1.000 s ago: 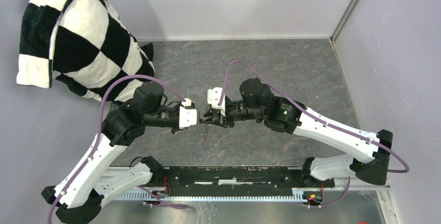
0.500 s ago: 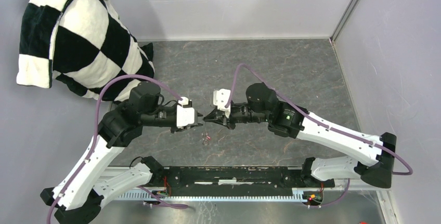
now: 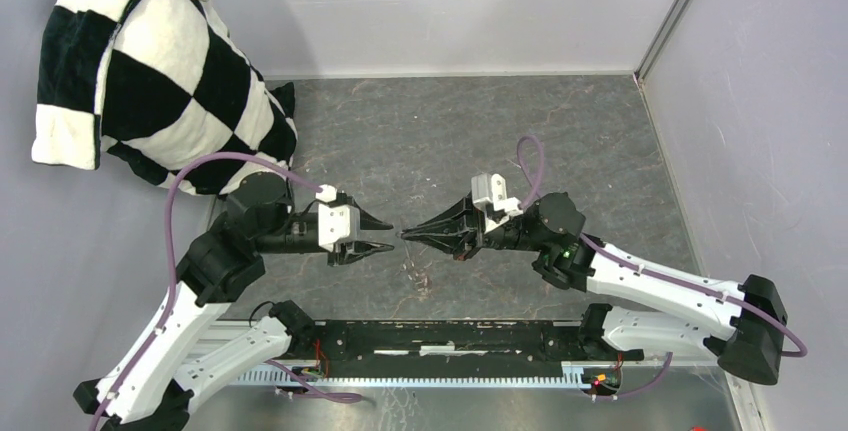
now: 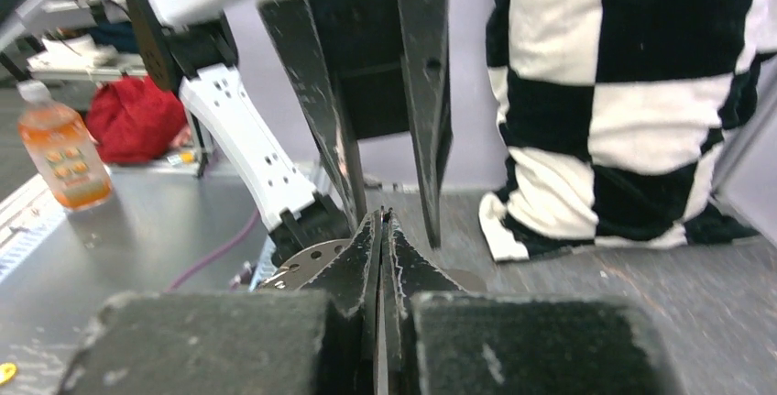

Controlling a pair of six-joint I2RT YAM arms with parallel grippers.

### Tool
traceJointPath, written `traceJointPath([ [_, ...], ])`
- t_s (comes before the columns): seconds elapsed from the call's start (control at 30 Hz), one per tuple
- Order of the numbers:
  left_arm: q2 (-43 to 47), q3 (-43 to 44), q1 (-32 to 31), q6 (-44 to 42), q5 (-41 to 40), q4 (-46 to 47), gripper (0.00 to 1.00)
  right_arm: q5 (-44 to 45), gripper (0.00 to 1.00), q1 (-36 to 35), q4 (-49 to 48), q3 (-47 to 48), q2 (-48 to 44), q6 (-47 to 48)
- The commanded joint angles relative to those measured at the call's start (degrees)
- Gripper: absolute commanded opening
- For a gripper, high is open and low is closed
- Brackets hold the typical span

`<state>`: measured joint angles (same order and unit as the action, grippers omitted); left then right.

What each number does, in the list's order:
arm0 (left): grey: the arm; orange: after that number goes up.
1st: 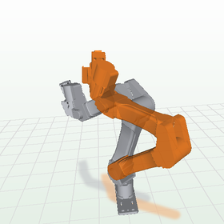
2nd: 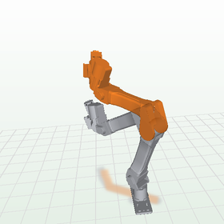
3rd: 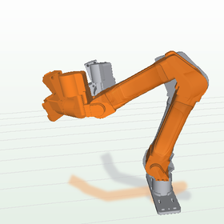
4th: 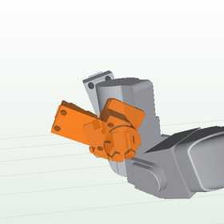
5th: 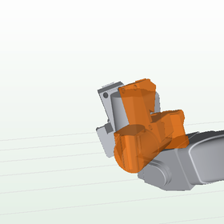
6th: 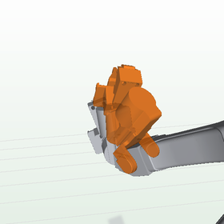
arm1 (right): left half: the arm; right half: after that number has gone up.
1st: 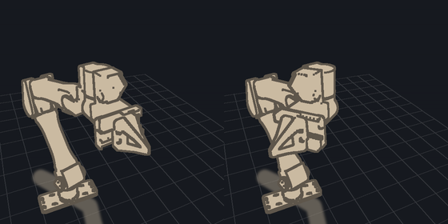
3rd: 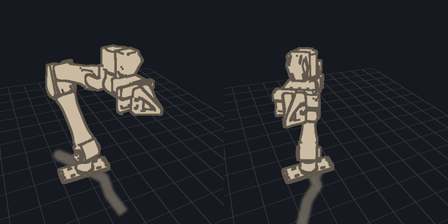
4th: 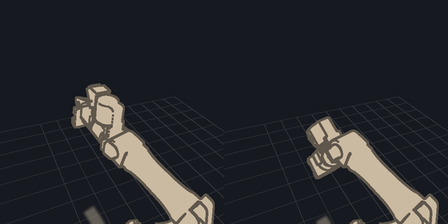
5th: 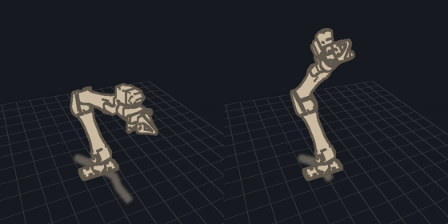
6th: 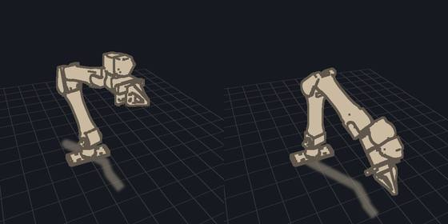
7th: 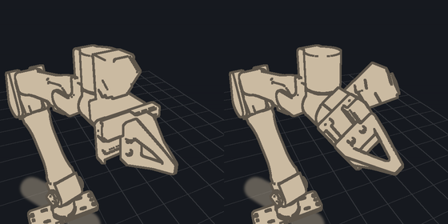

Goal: Put the keys on the keyring

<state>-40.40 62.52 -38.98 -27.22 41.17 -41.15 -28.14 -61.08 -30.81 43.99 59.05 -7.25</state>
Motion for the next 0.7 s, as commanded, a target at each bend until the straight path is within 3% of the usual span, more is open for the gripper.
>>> traceJointPath([
  [0.0, -0.7, -0.84, -0.04, 11.42, 5.56, 10.41, 0.42, -2.42, 0.01, 0.01, -15.38, -0.28, 0.77, -6.08],
  [0.43, -0.54, 0.21, -0.04, 14.43, 7.26, 12.99, 0.37, -6.41, 0.01, 0.0, -18.13, 0.48, 3.94, -7.81],
  [0.57, -0.57, 0.66, -0.04, 12.66, 8.53, 11.26, 0.34, -6.46, 0.01, -0.01, -17.05, 0.84, 4.24, -7.26],
  [0.67, -0.46, 0.67, -0.02, 10.66, 8.85, 9.52, 0.25, -6.38, 0.01, -0.01, -16.94, 0.84, 3.97, -7.08],
])
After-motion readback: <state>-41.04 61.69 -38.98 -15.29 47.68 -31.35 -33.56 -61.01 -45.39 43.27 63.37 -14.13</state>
